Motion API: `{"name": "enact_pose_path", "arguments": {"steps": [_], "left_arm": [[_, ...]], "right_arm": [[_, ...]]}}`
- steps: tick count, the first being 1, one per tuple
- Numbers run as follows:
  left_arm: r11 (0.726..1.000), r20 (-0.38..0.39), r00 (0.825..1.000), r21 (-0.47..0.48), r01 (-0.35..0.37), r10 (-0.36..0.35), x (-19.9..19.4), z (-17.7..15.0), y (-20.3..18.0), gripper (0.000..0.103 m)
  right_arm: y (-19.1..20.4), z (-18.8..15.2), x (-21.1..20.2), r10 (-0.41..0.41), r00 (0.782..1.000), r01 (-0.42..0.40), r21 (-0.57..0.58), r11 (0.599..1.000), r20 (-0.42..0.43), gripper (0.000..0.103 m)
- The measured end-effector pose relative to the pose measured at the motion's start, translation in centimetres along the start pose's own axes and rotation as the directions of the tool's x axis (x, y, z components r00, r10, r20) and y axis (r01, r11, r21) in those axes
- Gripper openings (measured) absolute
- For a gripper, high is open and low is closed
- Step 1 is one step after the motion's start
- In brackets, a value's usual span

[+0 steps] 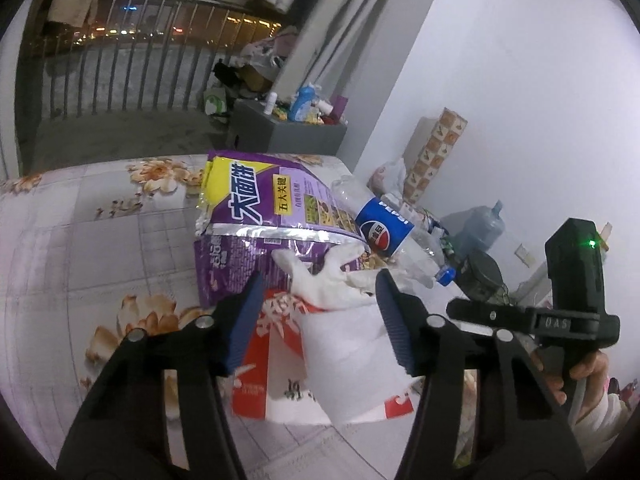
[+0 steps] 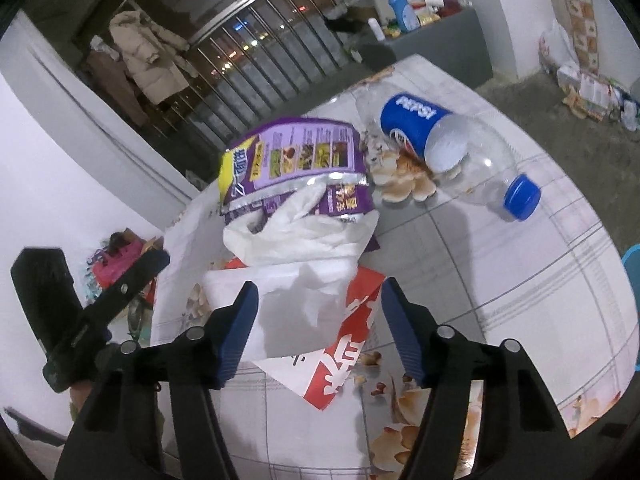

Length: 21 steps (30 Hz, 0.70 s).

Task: Collect trash

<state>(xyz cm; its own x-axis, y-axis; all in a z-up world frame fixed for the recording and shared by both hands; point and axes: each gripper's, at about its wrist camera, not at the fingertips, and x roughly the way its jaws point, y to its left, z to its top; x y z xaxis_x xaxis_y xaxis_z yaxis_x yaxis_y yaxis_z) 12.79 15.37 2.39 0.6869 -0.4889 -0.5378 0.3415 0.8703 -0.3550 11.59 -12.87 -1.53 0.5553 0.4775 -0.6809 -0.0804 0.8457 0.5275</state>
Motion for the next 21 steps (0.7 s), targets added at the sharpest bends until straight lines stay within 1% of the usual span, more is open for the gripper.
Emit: {"name": "enact_pose_path", "arguments": {"steps": [2, 5, 7, 9, 13, 16, 21], "left_arm": [[1.000, -0.028, 1.000, -0.002, 0.009, -0.009, 1.3, 0.6, 0.2, 0.052], [1.000, -0.081, 0.997, -0.015, -0.008, 0.007, 3.1, 0.9, 0.5, 0.049], [0.999, -0.107, 0.994, -0.034, -0.002, -0.002, 4.2, 1.1, 1.0, 0.047], [0.999, -0.129, 0.992, -0.045, -0.012, 0.006, 5.1, 1.2, 1.3, 0.046], [0.998, -0.154, 0.988, -0.051, -0.022, 0.014, 6.5, 1.4, 1.6, 0.043], [0.999, -0.171, 0.985, -0.041, -0.034, 0.026, 7.3, 1.4, 1.4, 0.038], [0.998, -0.192, 0.980, -0.025, -0.054, 0.049, 8.1, 1.0, 1.3, 0.028]], "right_arm": [[-0.1, -0.1, 0.3, 0.005, 1.000, -0.005, 0.012, 1.000, -0.010, 0.059], [-0.3, -0.1, 0.6, 0.003, 1.000, -0.002, 0.023, 1.000, -0.019, 0.057], [-0.4, -0.1, 0.7, 0.001, 1.000, -0.001, 0.029, 1.000, -0.023, 0.057], [-0.6, 0.0, 0.9, 0.002, 1.000, -0.001, 0.034, 0.999, -0.029, 0.055], [-0.6, 0.0, 1.0, 0.007, 0.999, -0.006, 0.034, 0.999, -0.038, 0.052], [-0.6, 0.0, 1.2, 0.014, 0.999, -0.012, 0.033, 0.999, -0.049, 0.049], [-0.8, -0.2, 1.6, 0.020, 0.998, -0.018, 0.037, 0.999, -0.067, 0.039]]}}
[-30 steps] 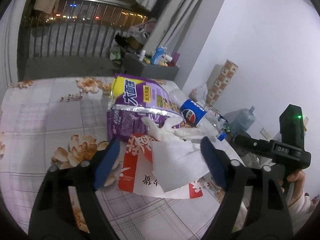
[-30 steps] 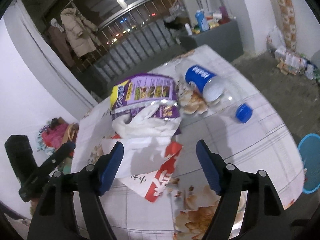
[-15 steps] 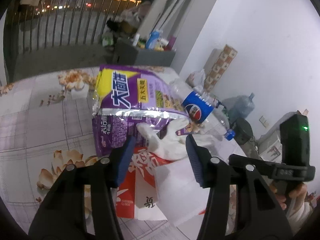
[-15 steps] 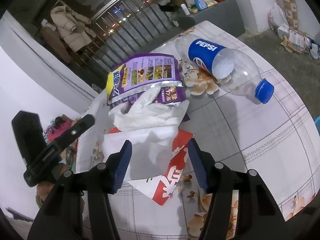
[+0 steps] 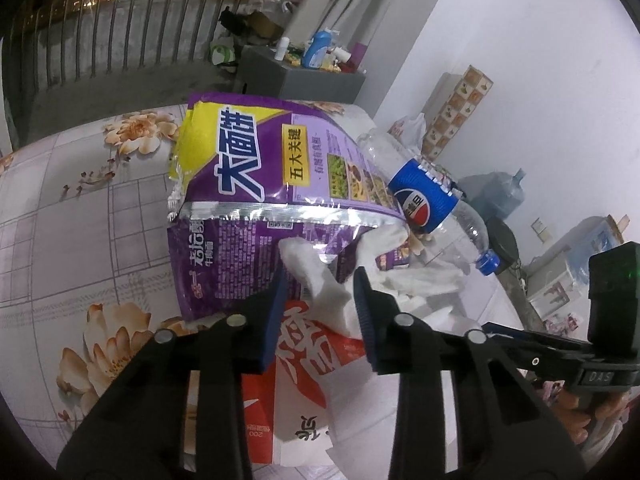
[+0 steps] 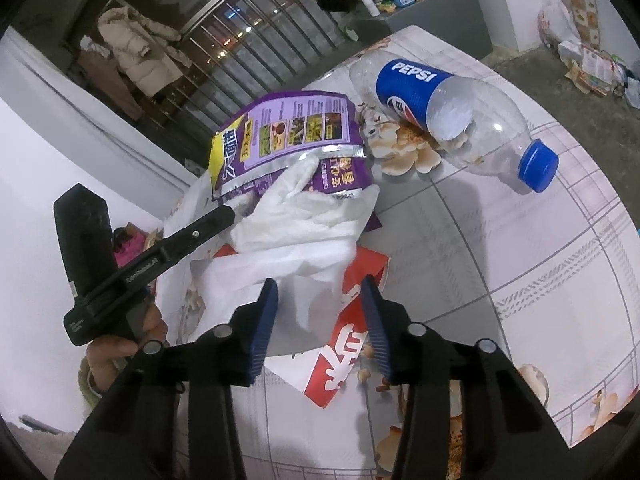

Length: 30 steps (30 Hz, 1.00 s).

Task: Collect trash

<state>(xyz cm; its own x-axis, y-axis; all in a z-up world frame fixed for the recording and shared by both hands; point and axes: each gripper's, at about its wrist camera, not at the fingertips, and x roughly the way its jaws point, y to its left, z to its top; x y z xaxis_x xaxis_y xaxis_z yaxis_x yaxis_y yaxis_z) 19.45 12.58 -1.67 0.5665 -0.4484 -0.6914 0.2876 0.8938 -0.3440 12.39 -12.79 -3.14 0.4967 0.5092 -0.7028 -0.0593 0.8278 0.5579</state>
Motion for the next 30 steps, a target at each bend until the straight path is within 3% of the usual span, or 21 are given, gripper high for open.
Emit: {"name": "enact_pose_path", "arguments": {"steps": [12, 21, 30], "left_arm": [[0.997, 0.041, 0.999, 0.072, -0.035, 0.033, -0.4, -0.3, -1.2, 0.007], [0.995, 0.126, 0.992, 0.102, -0.003, -0.010, -2.8, 0.2, -2.3, 0.004], [0.992, 0.233, 0.970, 0.123, 0.040, -0.068, -6.4, 0.6, -3.7, 0.004]], "right_arm": [[0.6, -0.4, -0.4, 0.008, 1.000, -0.008, -0.035, 0.999, 0.002, 0.013], [1.0, -0.4, -1.6, 0.035, 0.999, -0.033, -0.064, 0.997, 0.026, 0.006], [2.1, -0.5, -3.7, 0.079, 0.994, -0.069, -0.128, 0.989, 0.077, 0.004]]}}
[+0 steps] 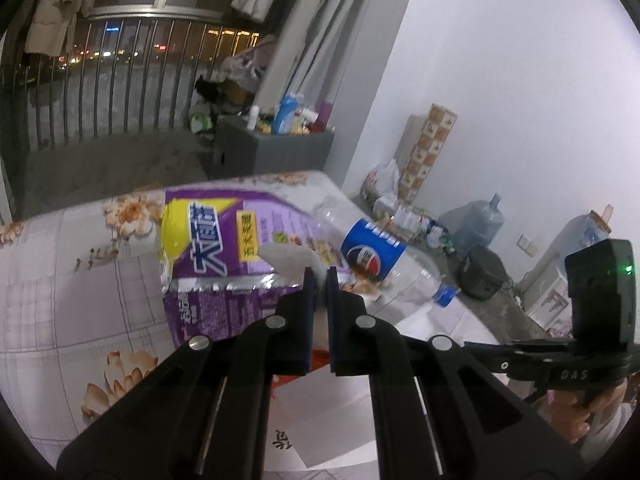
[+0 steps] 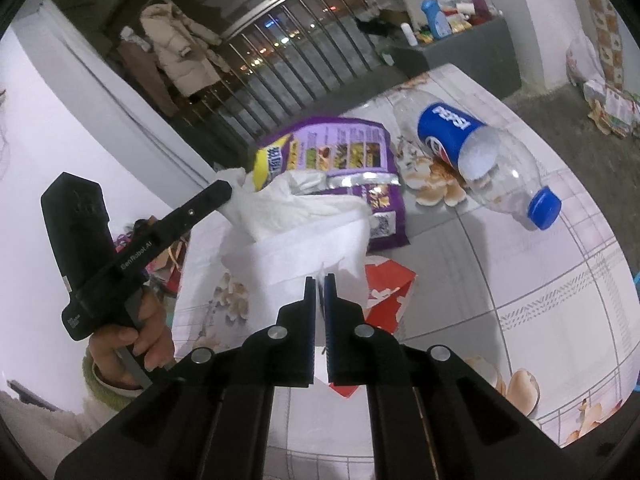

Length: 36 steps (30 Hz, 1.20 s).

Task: Collect trash

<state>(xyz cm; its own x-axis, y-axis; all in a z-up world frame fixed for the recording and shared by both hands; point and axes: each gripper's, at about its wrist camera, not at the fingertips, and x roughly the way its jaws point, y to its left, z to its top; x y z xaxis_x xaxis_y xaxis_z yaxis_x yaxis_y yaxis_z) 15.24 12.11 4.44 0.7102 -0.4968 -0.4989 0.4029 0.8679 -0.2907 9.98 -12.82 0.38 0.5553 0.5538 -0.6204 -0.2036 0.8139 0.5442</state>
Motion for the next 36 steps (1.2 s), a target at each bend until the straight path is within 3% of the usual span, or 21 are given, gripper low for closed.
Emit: {"name": "enact_pose_path", "arguments": {"steps": [9, 15, 22, 25, 26, 27, 29, 36], "left_arm": [[0.999, 0.103, 0.994, 0.034, 0.020, -0.023, -3.2, 2.1, -1.8, 0.004], [0.997, 0.126, 0.992, 0.073, 0.006, -0.015, -4.5, 2.9, -3.3, 0.004], [0.995, 0.088, 0.996, 0.093, -0.023, 0.015, -3.8, 2.3, -4.2, 0.004], [0.996, 0.058, 0.998, 0.089, -0.031, 0.026, -3.3, 1.6, -4.1, 0.004], [0.996, 0.049, 0.998, 0.085, -0.034, 0.030, -3.2, 1.3, -3.9, 0.004], [0.996, 0.044, 0.999, 0.082, -0.036, 0.032, -3.1, 1.1, -3.7, 0.004], [0.996, 0.032, 0.999, 0.075, -0.042, 0.040, -2.9, 0.8, -3.4, 0.004], [0.997, 0.012, 0.999, 0.052, -0.053, 0.053, -2.5, 0.1, -2.3, 0.004]], "right_arm": [[0.4, 0.4, -3.6, 0.038, 0.995, -0.037, -0.016, 0.999, 0.091, 0.004], [-0.2, 0.6, -6.2, 0.053, 0.986, -0.051, -0.016, 0.999, 0.159, 0.004], [-2.9, 0.2, -5.1, 0.056, 0.992, -0.065, 0.081, 0.995, 0.113, 0.005], [-3.9, -0.1, -3.9, 0.059, 0.996, -0.067, 0.111, 0.992, 0.072, 0.017], [-4.1, -0.1, -3.6, 0.056, 0.996, -0.063, 0.115, 0.991, 0.063, 0.031], [-4.3, -0.3, -3.2, 0.050, 0.997, -0.056, 0.116, 0.992, 0.053, 0.039], [-4.3, -0.6, -2.1, 0.043, 0.999, -0.045, 0.108, 0.993, 0.020, 0.045], [-4.5, -1.4, 1.4, 0.064, 0.996, -0.055, 0.130, 0.990, -0.063, 0.048]]}}
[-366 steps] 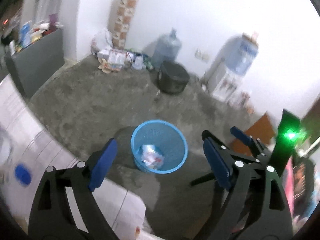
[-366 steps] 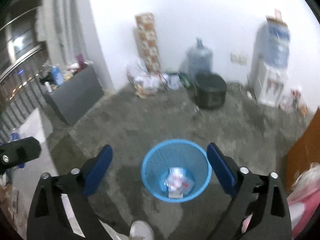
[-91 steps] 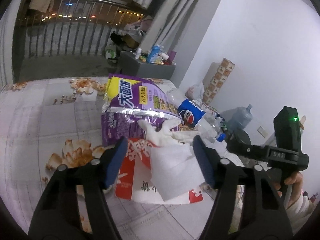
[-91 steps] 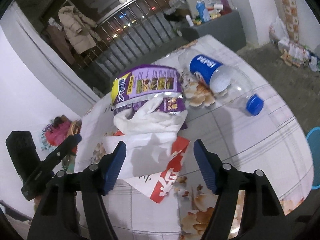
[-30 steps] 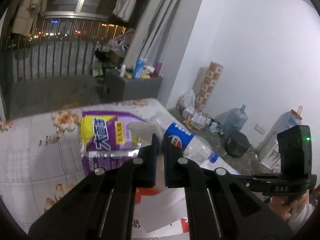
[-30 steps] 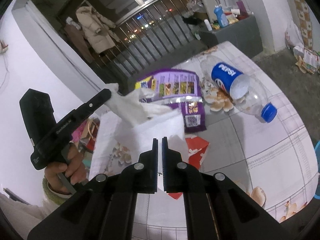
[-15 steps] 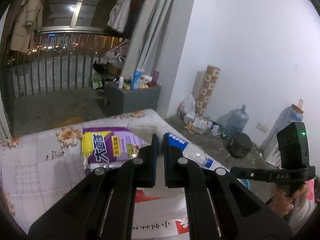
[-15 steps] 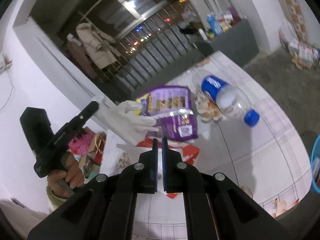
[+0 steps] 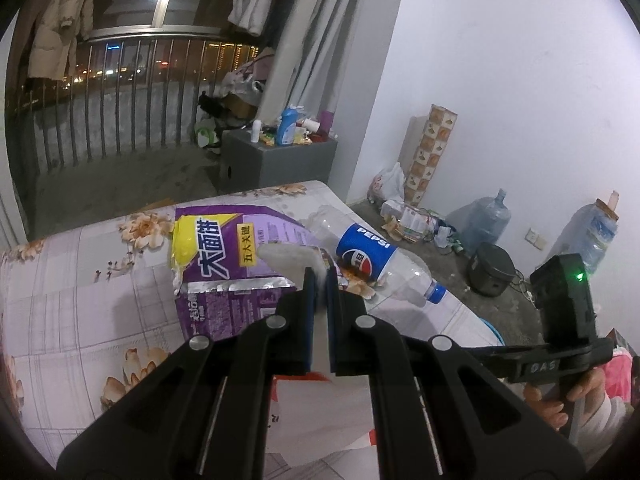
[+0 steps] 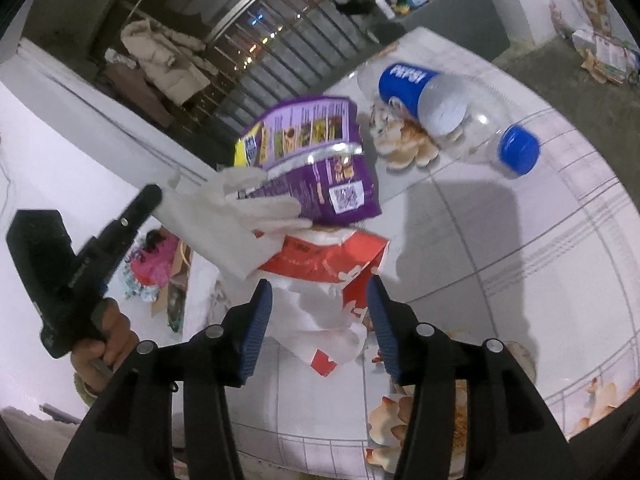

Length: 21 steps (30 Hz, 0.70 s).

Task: Collect trash

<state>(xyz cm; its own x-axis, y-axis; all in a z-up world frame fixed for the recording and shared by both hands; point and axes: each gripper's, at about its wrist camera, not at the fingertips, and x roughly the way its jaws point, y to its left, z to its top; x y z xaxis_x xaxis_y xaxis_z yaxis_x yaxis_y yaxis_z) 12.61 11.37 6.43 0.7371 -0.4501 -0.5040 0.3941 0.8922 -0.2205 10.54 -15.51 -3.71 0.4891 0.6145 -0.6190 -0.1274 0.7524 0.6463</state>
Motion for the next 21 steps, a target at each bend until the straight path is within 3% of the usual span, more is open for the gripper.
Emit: {"name": "enact_pose_path", "arguments": {"steps": [7, 9, 14, 21], "left_arm": [[1.000, -0.004, 1.000, -0.017, -0.006, 0.006, 0.1, -0.3, 0.8, 0.004], [1.000, -0.002, 1.000, -0.018, -0.007, 0.007, 0.0, -0.3, 1.0, 0.004], [1.000, 0.003, 1.000, -0.020, -0.011, 0.011, 0.0, -0.2, 1.2, 0.004], [1.000, 0.020, 1.000, -0.014, -0.018, 0.019, -0.7, 0.1, 1.1, 0.004]], "right_arm": [[0.9, -0.4, 2.4, -0.014, 0.999, 0.012, -0.040, 0.999, -0.044, 0.048], [1.1, -0.6, 2.8, -0.020, 0.998, 0.017, -0.054, 0.998, -0.054, 0.034], [1.4, -0.7, 2.5, -0.030, 0.998, 0.026, -0.071, 0.997, -0.053, 0.013], [2.1, -1.1, 0.6, 0.000, 0.999, -0.005, -0.115, 0.993, -0.036, 0.004]]}}
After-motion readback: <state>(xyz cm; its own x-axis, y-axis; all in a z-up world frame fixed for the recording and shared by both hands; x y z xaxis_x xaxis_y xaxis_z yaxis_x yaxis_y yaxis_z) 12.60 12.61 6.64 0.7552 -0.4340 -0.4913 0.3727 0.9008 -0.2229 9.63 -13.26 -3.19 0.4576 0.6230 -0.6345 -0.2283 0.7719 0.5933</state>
